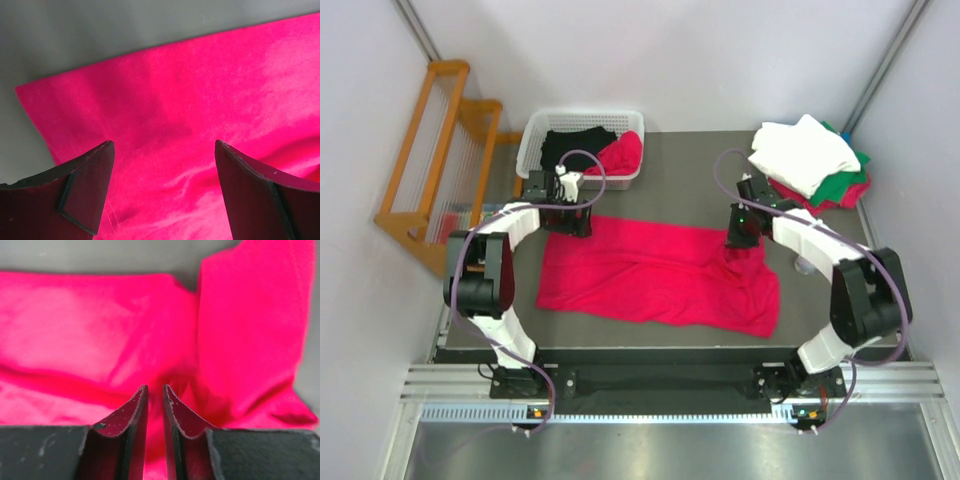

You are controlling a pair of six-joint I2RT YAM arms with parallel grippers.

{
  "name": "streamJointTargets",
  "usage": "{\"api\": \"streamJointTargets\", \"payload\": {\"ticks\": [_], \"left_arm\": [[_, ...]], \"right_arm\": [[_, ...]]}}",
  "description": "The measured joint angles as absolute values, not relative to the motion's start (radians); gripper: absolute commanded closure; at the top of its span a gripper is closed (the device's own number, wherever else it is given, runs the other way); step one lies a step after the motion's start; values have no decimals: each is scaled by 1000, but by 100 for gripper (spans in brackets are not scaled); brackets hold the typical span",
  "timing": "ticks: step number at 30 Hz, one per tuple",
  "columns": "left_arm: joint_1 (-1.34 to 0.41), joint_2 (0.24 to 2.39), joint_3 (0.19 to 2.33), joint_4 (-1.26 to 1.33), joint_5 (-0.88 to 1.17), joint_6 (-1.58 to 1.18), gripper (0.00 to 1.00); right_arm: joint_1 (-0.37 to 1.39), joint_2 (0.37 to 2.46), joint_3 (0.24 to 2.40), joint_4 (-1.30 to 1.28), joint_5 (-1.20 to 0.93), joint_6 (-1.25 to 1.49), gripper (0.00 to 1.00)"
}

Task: Fold and stack the t-shirts
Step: Fold the tshirt

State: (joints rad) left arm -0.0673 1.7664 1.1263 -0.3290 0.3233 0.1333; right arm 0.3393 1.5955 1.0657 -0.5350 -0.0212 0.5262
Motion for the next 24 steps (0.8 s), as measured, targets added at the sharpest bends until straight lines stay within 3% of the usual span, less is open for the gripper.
{"api": "streamJointTargets", "payload": {"ticks": [14,18,24], "left_arm": [[-67,1767,1126,-317,324,133,15],[-67,1754,1127,-318,325,129,15],[-67,1738,1129,-327,324,126,13]], "right_arm": [[371,1105,921,-818,-1,530,78],[370,1154,994,-838,28,526,75],[371,1395,1215,-730,64,511,75]]}}
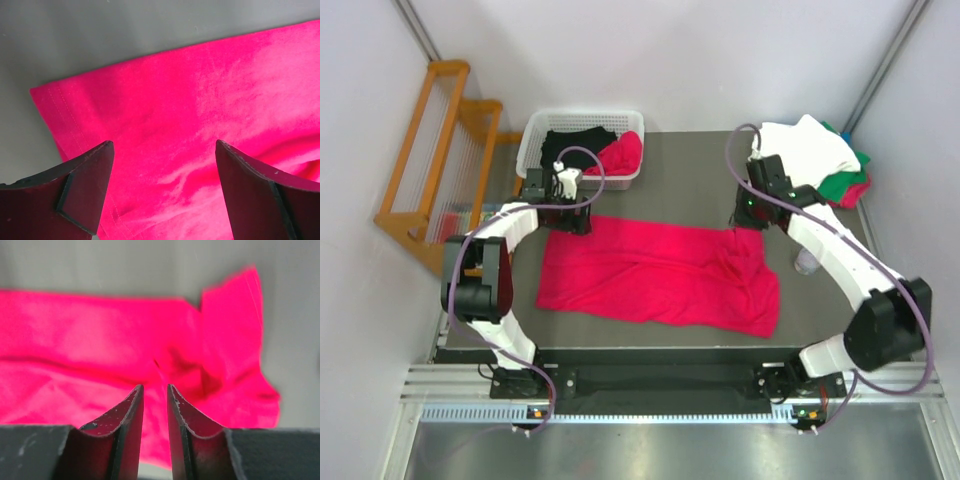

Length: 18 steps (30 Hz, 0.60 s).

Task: Fold and stack the t-shirts
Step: Fold the tshirt

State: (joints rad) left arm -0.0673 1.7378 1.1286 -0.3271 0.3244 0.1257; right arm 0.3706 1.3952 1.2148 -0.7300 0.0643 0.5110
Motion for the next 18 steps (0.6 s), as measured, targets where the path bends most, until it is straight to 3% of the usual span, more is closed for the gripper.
{"api": "streamJointTargets", "payload": {"ticks": [7,18], "left_arm": [[-67,1692,1085,-331,319,125,13],[-67,1733,1084,-374,294,109,14]], "right_arm": [[370,1592,1290,-624,88,498,78],[373,1726,1189,-536,42,521,81]]}}
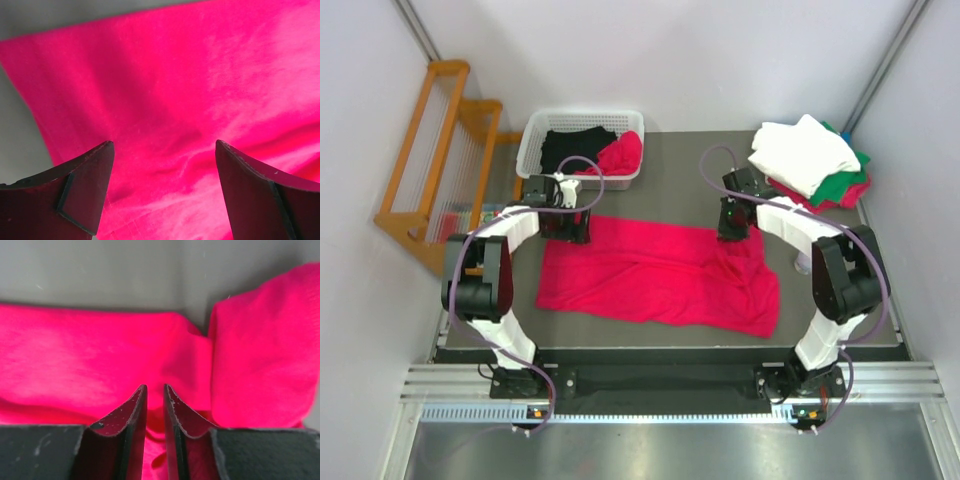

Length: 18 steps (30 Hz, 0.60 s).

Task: Fold and stack the t-shirts
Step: Fold the tshirt

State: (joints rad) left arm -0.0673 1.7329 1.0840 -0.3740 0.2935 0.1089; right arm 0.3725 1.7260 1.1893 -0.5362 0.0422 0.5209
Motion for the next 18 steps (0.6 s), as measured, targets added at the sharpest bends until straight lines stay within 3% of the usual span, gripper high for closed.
{"api": "streamJointTargets", "payload": {"ticks": [8,18], "left_arm": [[-67,1781,1108,-389,272,99,14],[-68,1785,1125,-405,271,94,14]], "right_arm": [[402,1699,1051,-512,-3,530,82],[491,1295,749,-611,-35,589,82]]}}
